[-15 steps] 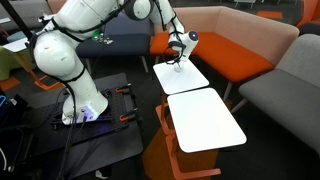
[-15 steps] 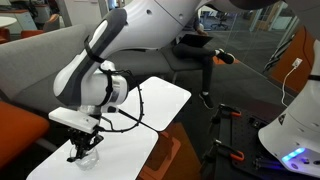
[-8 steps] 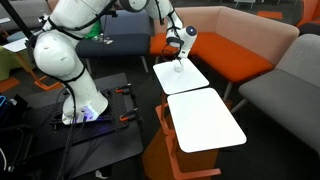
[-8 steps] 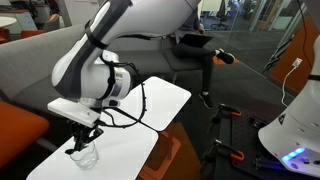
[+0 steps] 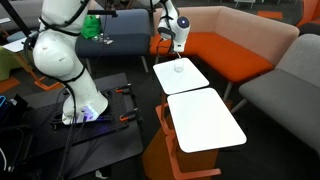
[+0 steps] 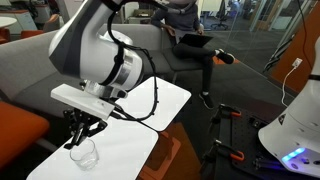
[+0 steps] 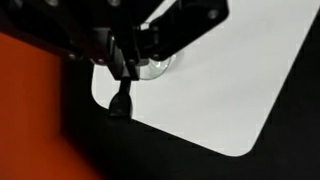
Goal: Pick up the small brush from the glass cup and put it on the table.
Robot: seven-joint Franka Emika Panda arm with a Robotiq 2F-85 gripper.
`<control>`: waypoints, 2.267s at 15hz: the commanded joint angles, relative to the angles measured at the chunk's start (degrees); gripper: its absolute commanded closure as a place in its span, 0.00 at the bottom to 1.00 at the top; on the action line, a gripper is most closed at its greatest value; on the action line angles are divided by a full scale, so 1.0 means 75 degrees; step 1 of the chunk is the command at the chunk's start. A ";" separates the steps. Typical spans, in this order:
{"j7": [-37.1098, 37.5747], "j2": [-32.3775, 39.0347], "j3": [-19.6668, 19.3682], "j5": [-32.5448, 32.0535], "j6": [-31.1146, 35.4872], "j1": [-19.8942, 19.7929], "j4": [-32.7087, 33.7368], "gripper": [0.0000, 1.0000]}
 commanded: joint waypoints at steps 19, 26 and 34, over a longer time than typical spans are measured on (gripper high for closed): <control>0.7882 0.1076 -0.3193 -0.7442 -0.2969 0.2409 0.0456 0.97; 0.8239 0.1420 -0.2887 -0.7450 -0.2772 0.2345 0.0628 0.41; 0.7557 -0.0391 -0.2287 -0.7032 -0.0094 0.1954 -0.1370 0.00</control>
